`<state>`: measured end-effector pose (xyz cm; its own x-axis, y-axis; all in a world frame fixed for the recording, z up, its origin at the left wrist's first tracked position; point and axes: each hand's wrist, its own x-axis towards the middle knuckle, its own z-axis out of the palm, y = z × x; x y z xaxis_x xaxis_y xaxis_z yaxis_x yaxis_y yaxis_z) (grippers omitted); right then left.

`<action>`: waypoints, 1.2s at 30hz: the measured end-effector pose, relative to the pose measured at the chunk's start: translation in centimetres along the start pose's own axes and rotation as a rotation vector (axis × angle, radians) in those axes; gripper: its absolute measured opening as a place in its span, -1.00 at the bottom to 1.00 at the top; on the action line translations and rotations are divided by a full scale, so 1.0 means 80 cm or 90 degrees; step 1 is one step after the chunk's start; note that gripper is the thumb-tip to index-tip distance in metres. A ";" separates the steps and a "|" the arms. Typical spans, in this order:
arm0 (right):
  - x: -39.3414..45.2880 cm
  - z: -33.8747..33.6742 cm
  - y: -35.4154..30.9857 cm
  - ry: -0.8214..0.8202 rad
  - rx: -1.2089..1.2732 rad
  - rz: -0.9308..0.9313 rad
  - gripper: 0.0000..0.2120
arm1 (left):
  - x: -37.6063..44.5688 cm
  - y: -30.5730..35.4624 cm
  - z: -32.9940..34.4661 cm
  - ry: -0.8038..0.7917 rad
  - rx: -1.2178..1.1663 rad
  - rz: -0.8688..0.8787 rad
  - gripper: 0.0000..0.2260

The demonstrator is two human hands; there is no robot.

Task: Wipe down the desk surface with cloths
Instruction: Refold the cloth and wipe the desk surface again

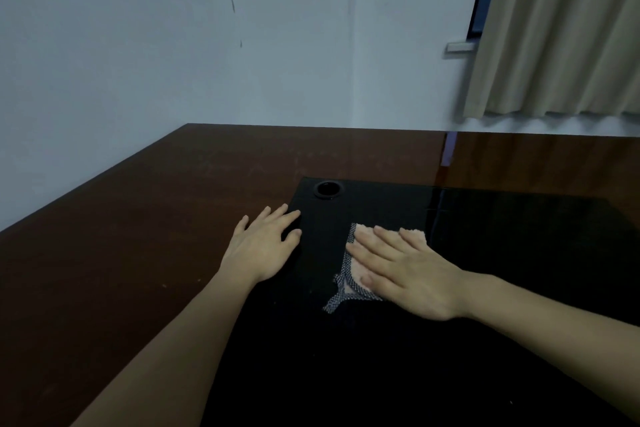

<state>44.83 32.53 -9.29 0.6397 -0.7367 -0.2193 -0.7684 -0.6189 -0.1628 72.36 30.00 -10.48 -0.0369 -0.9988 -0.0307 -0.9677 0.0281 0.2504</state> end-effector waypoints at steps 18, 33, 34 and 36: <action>0.114 -0.029 0.080 0.049 0.001 0.167 -0.43 | 0.000 0.006 0.002 0.030 -0.006 -0.014 -0.56; 0.019 -0.013 0.053 0.004 -0.001 0.070 -0.35 | 0.013 0.092 0.006 0.051 -0.045 0.074 -0.56; 0.033 -0.016 0.067 0.017 -0.004 0.097 -0.40 | 0.015 0.097 0.011 0.033 -0.046 0.071 -0.56; 0.060 -0.023 0.101 0.040 -0.013 0.159 -0.43 | 0.017 0.102 0.023 0.012 -0.044 0.059 -0.56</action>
<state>41.76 23.50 -9.87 0.4305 -0.8823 -0.1904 -0.9026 -0.4207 -0.0915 63.93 28.95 -10.28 -0.1200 -0.9927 0.0141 -0.9409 0.1183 0.3173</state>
